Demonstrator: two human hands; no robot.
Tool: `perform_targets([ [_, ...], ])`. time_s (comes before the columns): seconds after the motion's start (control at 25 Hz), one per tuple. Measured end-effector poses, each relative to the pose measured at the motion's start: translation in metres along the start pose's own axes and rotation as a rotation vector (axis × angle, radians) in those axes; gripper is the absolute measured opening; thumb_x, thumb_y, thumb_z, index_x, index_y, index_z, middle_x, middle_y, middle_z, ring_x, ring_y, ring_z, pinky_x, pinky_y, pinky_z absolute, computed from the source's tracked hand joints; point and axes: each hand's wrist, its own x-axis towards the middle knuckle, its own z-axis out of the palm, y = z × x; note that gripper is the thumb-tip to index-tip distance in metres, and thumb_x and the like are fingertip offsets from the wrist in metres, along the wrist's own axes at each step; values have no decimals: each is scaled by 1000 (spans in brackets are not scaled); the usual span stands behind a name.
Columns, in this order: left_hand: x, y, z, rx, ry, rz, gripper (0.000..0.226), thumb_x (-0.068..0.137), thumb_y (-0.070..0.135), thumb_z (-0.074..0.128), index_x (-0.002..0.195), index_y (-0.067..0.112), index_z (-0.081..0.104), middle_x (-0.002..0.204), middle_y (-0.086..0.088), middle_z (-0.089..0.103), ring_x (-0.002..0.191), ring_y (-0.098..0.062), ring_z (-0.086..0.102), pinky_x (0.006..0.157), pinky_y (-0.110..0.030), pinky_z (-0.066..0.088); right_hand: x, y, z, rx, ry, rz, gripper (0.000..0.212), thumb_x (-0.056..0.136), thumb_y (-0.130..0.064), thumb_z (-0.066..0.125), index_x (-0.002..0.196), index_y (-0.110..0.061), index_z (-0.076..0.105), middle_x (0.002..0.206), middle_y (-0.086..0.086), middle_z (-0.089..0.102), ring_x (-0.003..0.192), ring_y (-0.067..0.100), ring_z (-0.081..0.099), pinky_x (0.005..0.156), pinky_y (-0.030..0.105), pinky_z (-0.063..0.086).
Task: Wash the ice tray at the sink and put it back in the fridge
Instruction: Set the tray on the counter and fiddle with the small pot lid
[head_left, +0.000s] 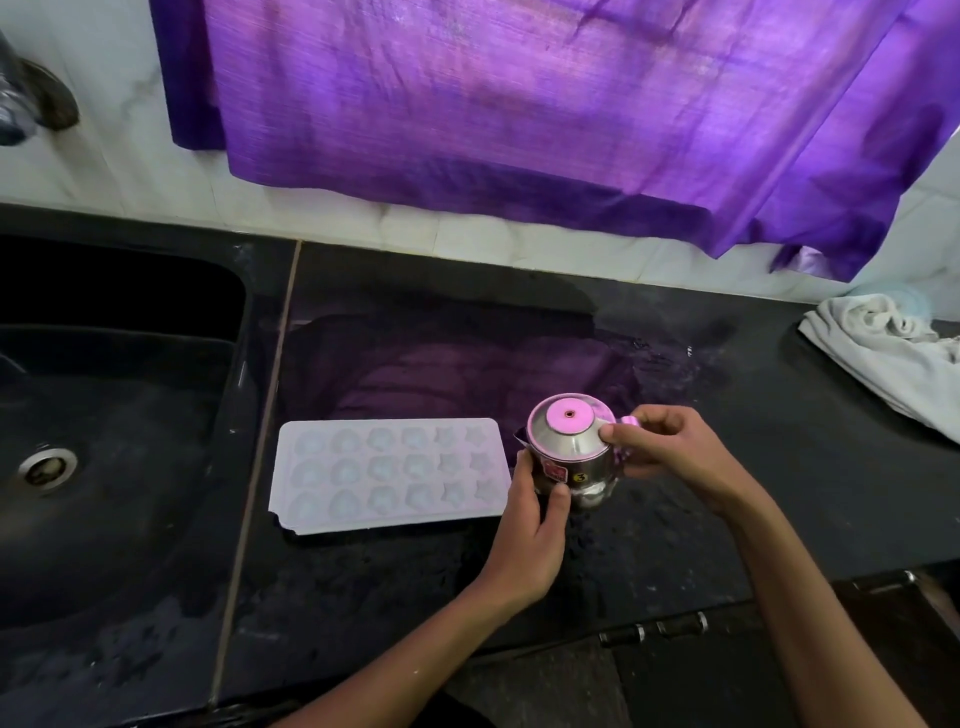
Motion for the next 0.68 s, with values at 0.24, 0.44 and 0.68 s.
perform_targets([
  [0.24,-5,-10,-1,-27,-44,-55,37,100,21,37,137,25,31,134,19,40,115,20,35,91,4,27,-10,5,2,-57,-31,24,27,73,-19,78,74,2,62,65,5,63,64,13,63,65,28,57],
  [0.44,-8,-16,0,-50,-72,-103,39,100,26,36,138,28,29,135,19,38,127,4,33,105,-15,26,-12,7,4,-111,-29,42,39,69,-26,80,83,6,64,72,12,65,70,17,63,75,37,57],
  [0.68,-9,-19,1,-49,-74,-128,43,100,27,35,142,26,27,139,16,37,129,1,32,107,-19,24,-12,6,5,-167,-38,61,41,67,-32,81,81,3,65,77,20,67,73,20,65,78,40,58],
])
